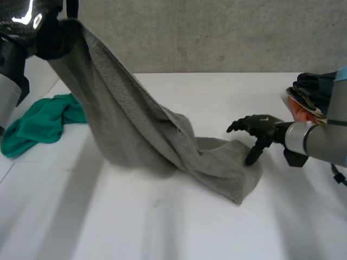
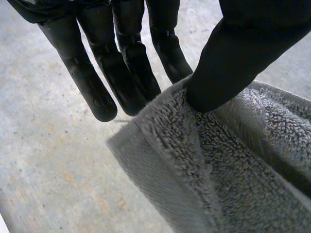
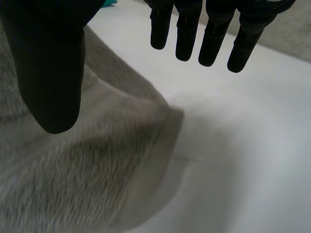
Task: Fold the laundry.
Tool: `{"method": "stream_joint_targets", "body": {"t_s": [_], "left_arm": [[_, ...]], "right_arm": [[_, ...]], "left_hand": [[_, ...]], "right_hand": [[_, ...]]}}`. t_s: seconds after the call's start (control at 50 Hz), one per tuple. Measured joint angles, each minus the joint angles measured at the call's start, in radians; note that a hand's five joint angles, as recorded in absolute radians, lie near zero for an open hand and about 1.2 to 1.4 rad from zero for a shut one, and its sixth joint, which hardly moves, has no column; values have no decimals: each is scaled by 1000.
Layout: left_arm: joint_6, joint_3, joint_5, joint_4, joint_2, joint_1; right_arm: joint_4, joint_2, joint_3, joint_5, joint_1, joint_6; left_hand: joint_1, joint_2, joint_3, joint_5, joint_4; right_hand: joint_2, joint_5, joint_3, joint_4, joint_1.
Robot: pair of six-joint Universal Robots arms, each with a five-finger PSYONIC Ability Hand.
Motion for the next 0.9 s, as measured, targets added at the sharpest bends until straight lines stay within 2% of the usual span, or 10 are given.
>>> {"method": "stream_joint_targets", "body": {"t_s": [0.16,0.42,0.48,0.5,0.52,0.56,0.64,0.76,0.82,0.9], "left_arm": [[0,36,-2,-2,2,-2],[0,36,-4,-2,8,-5],[0,37,-4,-2,9,-5],[0,37,-4,-2,10,-5],[0,37,-4,-2,10,-5],[0,37,-5,-2,10,-4],[1,33,-6,-3,11,0],[2,17,-4,-6,13,17],[3,-4,-1,-11,11,42],[4,-51,4,-22,-7,87]], "right_arm": [[-37,101,-47,1,65,0],[-85,116,-34,6,152,-10],[-86,114,-26,9,168,-28],[-88,111,-22,13,174,-41],[-92,106,-20,16,177,-49],[-108,89,-12,28,180,-63],[-145,46,12,54,178,-72],[-249,-226,111,158,120,-101],[-215,-344,131,176,65,-128],[-58,-497,148,183,-28,-219]], "left_hand": [[0,0,0,0,0],[0,0,0,0,0],[0,0,0,0,0],[0,0,0,0,0],[0,0,0,0,0],[0,0,0,0,0],[0,0,0,0,0],[0,0,0,0,0],[0,0,0,0,0],[0,0,0,0,0]], "right_hand": [[36,38,34,42,58],[55,52,52,61,75],[408,383,394,400,420],[650,590,617,615,647],[733,674,694,698,724],[816,763,785,802,776],[817,764,801,816,776],[817,764,807,821,776],[817,764,807,821,776],[817,764,807,821,776]]}}
